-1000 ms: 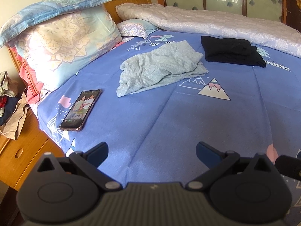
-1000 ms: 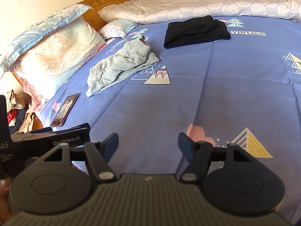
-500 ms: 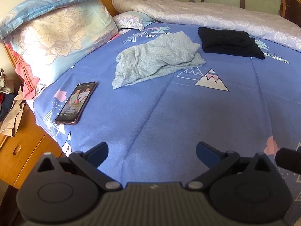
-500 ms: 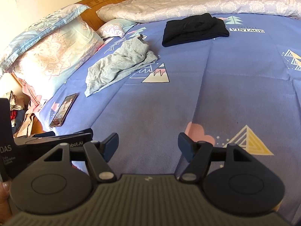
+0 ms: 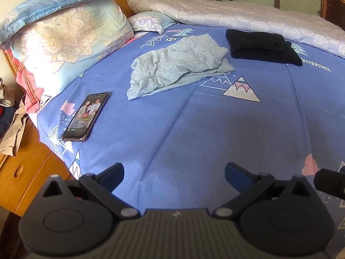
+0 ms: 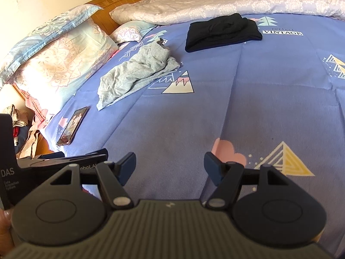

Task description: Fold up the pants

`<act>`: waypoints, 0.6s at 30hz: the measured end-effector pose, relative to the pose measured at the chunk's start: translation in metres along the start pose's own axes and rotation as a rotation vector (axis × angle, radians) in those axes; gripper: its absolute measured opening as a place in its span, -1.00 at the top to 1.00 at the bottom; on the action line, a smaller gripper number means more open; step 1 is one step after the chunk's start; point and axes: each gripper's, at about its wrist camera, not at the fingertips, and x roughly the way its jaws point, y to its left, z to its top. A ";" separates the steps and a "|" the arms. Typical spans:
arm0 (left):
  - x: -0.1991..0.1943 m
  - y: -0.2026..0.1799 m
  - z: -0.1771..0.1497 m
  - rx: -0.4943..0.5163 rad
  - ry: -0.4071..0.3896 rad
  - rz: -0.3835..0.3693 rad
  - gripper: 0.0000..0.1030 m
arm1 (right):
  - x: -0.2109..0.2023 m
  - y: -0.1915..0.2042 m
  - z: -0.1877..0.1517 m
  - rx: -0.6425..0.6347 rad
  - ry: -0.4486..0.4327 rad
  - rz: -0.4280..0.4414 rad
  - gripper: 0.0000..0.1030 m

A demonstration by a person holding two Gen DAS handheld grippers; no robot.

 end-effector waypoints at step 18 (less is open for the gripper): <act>-0.001 0.002 -0.001 0.007 -0.019 0.018 -0.99 | 0.000 -0.001 0.000 -0.001 0.000 0.001 -0.39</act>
